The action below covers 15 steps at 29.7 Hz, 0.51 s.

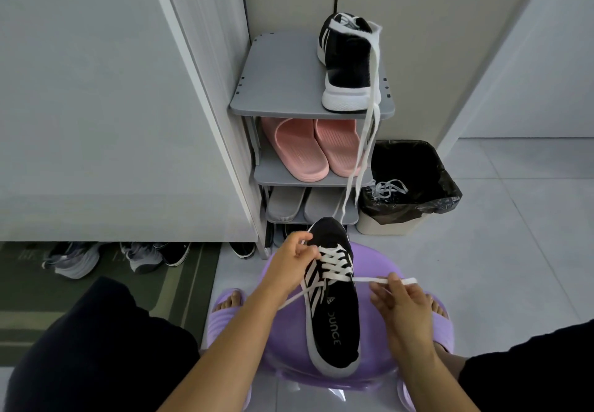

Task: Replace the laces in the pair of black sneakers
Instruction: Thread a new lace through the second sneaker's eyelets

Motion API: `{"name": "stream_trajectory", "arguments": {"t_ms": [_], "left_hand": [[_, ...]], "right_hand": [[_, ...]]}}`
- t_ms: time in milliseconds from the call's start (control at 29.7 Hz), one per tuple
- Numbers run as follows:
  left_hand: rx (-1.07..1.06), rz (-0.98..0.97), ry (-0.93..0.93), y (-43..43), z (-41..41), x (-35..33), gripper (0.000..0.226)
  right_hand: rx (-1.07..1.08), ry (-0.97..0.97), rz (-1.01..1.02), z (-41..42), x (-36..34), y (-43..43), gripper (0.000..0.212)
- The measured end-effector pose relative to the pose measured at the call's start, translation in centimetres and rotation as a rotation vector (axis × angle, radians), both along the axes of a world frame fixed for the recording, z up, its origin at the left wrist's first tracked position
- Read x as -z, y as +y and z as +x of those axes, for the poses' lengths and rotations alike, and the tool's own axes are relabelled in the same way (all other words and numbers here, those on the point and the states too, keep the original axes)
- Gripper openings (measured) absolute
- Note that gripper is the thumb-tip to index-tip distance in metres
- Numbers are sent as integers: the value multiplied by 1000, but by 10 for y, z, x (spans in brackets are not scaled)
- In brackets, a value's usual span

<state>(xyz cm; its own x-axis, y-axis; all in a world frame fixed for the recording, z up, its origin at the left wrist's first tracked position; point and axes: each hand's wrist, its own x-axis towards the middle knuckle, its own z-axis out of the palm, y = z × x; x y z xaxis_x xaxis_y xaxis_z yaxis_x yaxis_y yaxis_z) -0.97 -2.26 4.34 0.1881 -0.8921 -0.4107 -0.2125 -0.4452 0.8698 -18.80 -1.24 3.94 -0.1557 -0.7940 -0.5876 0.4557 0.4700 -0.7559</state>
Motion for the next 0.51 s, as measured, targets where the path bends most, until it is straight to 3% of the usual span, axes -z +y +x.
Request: {"name": "stream_trajectory", "arguments": {"t_ms": [101,236,337,506], "left_hand": [[-44,21,43,18,-8,7,5],[62,31,-116,36,-18,15,22],[65,74,-134,37,-18,16,30],[-56,98,163,37,-10,4,16]], "right_hand": [[-52,-34,39,-5,1,0,16],[-297,-88,48,6,0,2,12],[-253,-60,34,10,-2,0,15],[-206,-17,-12,9,-7,1,16]]}}
